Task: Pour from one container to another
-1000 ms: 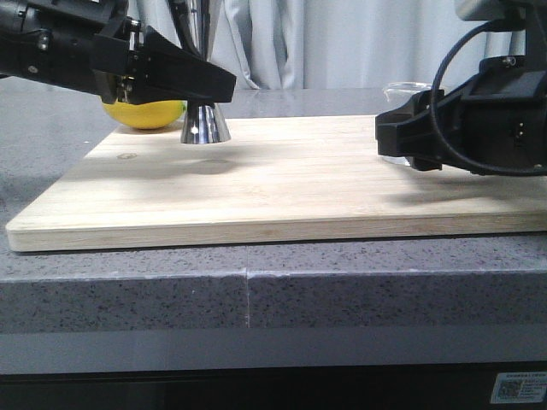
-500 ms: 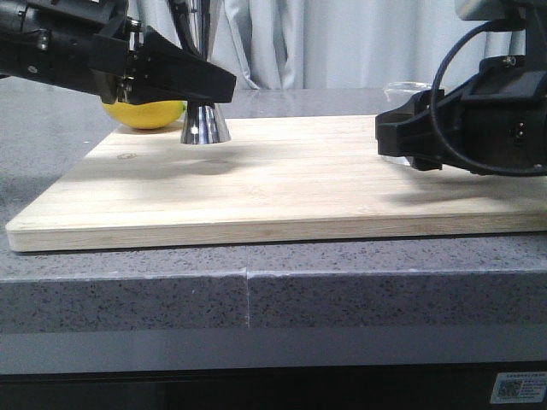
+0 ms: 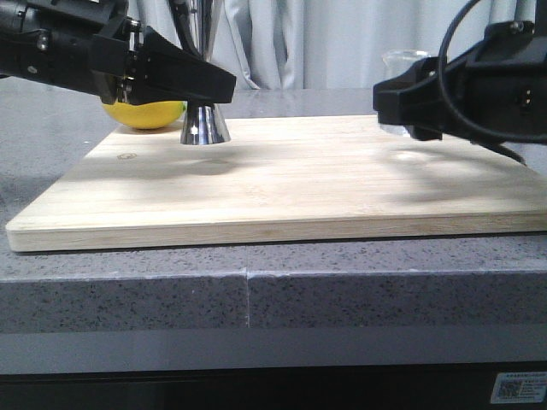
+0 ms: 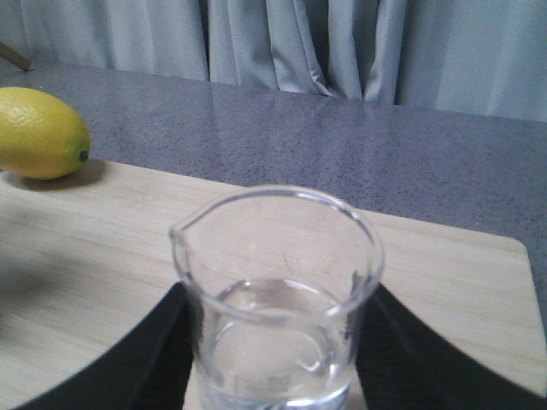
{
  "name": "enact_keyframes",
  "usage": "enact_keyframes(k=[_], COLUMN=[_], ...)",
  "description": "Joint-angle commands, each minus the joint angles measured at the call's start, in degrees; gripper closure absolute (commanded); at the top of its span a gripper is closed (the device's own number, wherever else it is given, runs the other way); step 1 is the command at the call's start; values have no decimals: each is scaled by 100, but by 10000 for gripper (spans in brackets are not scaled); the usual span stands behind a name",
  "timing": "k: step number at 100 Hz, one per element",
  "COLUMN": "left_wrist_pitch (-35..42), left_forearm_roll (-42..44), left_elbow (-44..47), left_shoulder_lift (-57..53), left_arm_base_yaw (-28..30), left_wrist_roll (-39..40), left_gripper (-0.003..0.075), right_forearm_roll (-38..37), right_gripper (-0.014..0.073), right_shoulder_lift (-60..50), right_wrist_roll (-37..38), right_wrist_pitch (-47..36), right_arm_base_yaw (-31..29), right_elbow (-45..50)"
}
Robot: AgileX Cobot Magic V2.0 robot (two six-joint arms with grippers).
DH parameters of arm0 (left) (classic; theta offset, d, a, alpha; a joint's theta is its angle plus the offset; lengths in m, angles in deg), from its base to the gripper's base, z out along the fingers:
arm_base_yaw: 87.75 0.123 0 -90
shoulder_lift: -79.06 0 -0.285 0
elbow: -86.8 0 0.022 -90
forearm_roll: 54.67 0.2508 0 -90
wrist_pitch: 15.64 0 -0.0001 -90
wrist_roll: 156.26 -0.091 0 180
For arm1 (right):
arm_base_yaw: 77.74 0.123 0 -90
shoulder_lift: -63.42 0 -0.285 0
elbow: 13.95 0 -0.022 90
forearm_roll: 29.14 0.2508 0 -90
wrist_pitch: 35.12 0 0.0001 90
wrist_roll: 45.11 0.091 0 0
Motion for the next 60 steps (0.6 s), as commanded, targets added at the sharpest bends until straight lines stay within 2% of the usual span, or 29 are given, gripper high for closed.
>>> enact_keyframes(k=[1, 23, 40, 60], left_wrist_pitch=[-511, -505, -419, -404], left_forearm_roll=[-408, -419, -442, -469], left_elbow=[-159, -159, -159, -159], left_shoulder_lift=[-320, -320, -320, -320], left_arm_base_yaw=[-66, -277, -485, -674], left_wrist_roll=[15, 15, 15, 15], left_gripper=[687, 687, 687, 687], right_forearm_roll=[-125, -425, -806, -1215], right_gripper=[358, 358, 358, 358], right_shoulder_lift=[-392, -948, -1267, -1529], right_wrist_roll=[-110, -306, -306, -306], right_wrist_pitch=[-7, 866, 1910, 2459], right_arm_base_yaw=[-17, -17, -17, -17], right_elbow=[-258, -775, -1353, -1795])
